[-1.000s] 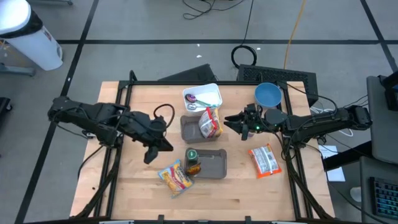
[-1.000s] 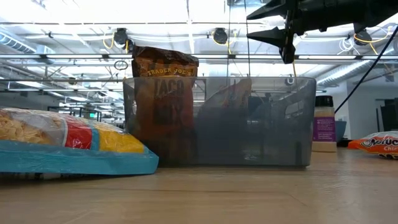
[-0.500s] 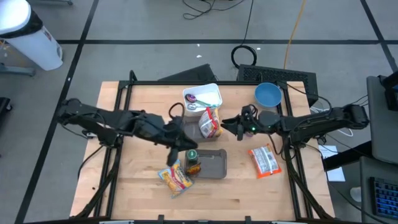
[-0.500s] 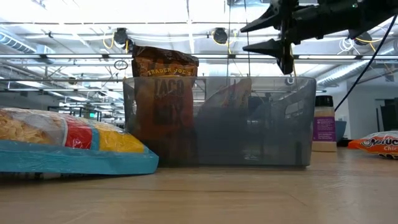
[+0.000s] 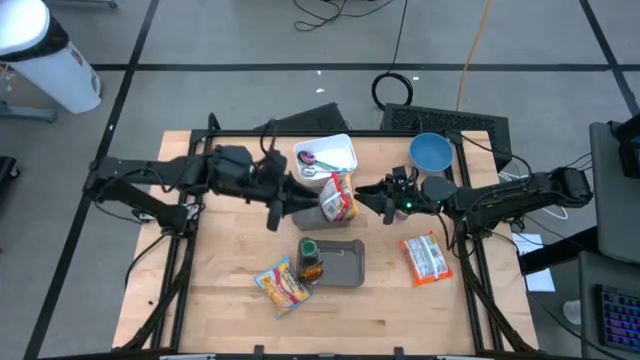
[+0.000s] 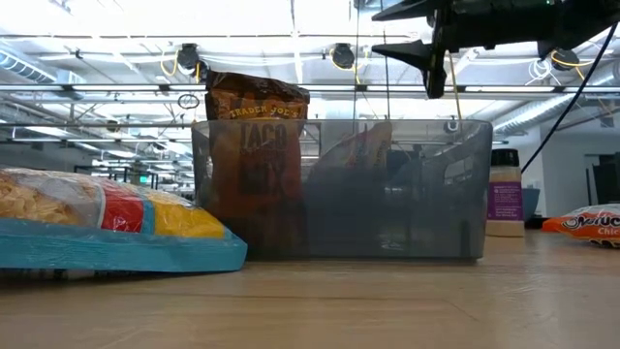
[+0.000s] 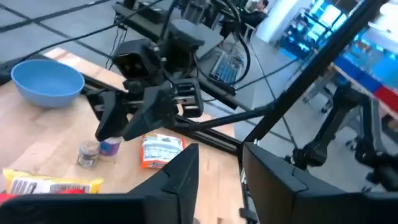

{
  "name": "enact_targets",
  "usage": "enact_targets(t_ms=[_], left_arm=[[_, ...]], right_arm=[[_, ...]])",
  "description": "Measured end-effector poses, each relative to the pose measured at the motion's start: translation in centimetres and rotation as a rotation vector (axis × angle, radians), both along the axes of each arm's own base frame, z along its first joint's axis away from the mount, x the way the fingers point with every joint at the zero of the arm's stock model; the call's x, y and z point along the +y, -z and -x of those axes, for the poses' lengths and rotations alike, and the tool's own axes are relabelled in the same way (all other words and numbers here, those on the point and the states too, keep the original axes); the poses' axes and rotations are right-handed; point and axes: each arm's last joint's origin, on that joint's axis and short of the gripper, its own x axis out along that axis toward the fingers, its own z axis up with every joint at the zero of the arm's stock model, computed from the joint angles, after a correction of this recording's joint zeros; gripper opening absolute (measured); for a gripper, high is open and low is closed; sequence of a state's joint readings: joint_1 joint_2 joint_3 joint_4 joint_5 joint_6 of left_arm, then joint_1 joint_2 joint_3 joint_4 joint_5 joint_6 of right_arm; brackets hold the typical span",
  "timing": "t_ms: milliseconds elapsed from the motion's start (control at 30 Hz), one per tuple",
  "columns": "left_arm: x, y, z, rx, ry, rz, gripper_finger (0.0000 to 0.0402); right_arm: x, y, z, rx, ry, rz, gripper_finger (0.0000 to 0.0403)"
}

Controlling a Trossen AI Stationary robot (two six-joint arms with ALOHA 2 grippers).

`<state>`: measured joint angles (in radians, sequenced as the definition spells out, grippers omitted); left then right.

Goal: Pick & Place Food Item
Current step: Put the black seasoning bottle into the bottom black bin

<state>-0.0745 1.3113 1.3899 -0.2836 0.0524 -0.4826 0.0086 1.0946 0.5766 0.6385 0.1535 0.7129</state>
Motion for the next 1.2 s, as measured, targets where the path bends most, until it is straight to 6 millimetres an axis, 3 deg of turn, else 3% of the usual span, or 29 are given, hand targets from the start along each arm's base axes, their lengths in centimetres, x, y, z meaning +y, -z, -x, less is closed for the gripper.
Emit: enact_targets(t_ms=[267, 800, 1200], left_arm=[[0.9, -0.7, 0.7, -0.03, -0.037, 0.028, 0.0149], [0.9, -0.6, 0.6, -0.022, -0.037, 0.035, 0.015], [0.9, -0.6, 0.6, -0.024, -0.034, 0.018, 0.015]], right_arm=[[0.0, -0.3, 0.0, -0.03, -0.006, 0.018, 0.0171], [0.8, -0.9, 0.1, -0.092, -0.261, 0.04, 0.0171], [1.0, -1.1, 0.1, -0.113, -0.351, 0.011, 0.0171]])
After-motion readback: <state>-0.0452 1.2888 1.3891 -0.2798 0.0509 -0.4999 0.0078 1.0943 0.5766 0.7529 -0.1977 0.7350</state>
